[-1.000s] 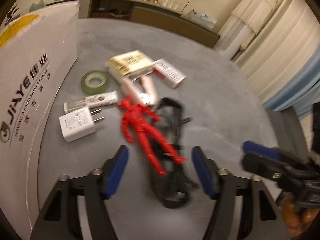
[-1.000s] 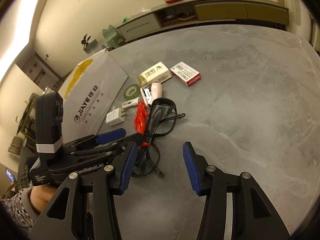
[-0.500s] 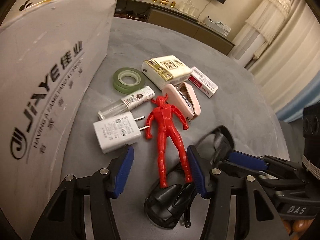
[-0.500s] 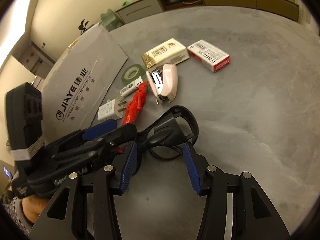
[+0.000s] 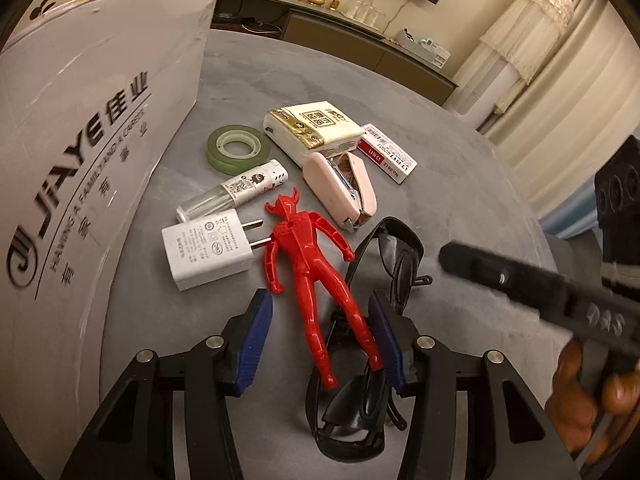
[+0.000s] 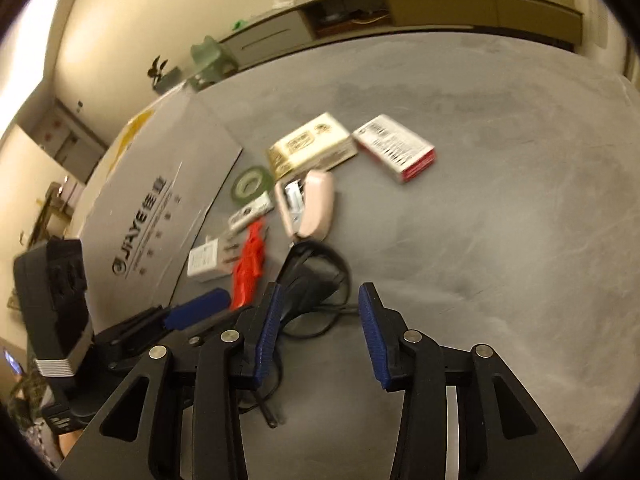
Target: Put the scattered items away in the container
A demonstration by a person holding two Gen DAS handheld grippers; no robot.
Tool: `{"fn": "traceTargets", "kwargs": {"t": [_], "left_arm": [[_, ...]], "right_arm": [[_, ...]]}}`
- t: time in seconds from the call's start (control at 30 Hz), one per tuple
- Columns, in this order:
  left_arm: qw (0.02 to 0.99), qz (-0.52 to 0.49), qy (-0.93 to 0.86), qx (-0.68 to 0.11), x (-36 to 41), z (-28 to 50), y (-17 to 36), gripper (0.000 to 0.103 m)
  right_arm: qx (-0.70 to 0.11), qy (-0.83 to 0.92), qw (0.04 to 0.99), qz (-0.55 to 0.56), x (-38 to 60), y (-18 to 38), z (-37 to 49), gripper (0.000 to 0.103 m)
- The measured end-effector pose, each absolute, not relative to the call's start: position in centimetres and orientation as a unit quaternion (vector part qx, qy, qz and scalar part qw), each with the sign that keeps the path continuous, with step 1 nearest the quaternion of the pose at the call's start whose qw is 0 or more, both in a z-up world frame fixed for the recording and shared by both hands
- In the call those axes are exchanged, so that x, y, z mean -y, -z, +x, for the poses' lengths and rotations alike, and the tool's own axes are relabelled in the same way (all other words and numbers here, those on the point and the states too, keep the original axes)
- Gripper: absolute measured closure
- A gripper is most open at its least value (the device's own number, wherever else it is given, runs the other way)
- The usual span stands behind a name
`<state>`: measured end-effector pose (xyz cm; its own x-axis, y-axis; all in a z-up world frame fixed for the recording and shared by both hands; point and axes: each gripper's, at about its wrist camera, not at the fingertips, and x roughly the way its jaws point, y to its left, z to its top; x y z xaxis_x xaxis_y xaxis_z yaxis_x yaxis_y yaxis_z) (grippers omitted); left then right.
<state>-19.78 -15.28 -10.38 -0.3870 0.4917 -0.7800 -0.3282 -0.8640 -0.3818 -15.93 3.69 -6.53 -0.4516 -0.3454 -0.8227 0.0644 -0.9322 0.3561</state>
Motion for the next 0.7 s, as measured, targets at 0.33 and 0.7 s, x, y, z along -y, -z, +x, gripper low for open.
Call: {"fn": "traceTargets", "kwargs": {"t": [0.33,0.7], "left_arm": [[0.262,-0.496,-0.822,0.102,16.5,-18.3,9.9,0.055],[0.241,-0.488,-0.834,0.092,17.6,-17.6,9.3,0.056]], "right_arm": [[0.082,0.849,0.139,0.504,-1.0,5.9,-16.1,0.076],[0.040,0.859,0.074,0.505,-4.8,5.1,-14.3,0.083]]}}
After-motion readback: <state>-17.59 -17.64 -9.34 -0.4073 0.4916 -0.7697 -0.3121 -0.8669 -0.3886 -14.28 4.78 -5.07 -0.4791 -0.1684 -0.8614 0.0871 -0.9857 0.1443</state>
